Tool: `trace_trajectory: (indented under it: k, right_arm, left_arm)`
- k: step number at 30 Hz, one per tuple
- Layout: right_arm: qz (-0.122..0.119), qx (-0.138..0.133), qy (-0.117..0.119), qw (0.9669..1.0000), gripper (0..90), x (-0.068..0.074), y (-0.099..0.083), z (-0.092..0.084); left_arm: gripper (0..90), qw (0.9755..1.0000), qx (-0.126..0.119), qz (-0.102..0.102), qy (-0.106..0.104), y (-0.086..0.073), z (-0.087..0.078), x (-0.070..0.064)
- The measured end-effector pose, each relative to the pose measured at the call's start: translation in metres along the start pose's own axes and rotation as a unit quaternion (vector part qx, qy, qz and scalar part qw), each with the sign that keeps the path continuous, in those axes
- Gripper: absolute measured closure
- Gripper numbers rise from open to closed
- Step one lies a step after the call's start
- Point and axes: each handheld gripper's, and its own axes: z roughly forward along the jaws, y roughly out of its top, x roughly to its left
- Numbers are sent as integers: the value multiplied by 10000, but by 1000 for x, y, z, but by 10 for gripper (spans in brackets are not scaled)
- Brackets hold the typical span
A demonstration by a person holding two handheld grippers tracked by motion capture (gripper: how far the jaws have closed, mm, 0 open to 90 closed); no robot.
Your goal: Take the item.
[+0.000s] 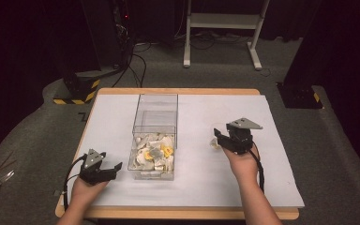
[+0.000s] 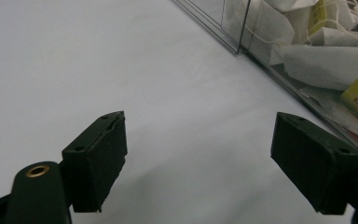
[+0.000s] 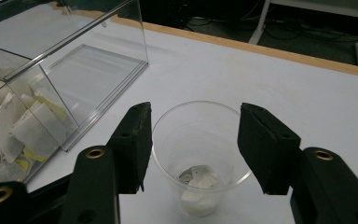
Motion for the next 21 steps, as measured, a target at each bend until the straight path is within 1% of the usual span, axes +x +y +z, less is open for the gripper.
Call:
trace_trajectory:
  k: [8,9,10,11,13,16,17,21]
  right_arm:
    - [24,-75,-48,10000,368,4,-5,-9]
    - [-28,-84,-63,9999,368,4,-6,-10]
    - [15,-81,-66,9999,341,6,-7,-11]
    - [-22,-90,-76,9999,331,6,-9,-11]
    - [12,-65,-76,9999,301,7,-12,-12]
    - [3,-43,-75,10000,253,9,-19,-13]
    - [-20,-36,-92,9999,246,9,-21,-13]
    - [24,12,-134,9999,213,10,-30,-14]
  left_arm:
    - [188,10000,-3,-2,17,0,0,0]
    - [188,10000,-3,6,17,0,0,0]
    - [187,10000,-8,2,17,0,0,0]
    - [188,10000,0,6,11,0,0,0]
    - [188,10000,0,9,12,0,0,0]
    - [188,10000,3,-2,9,0,0,0]
    - [188,10000,7,-3,10,0,0,0]
    - [188,10000,7,31,18,0,0,0]
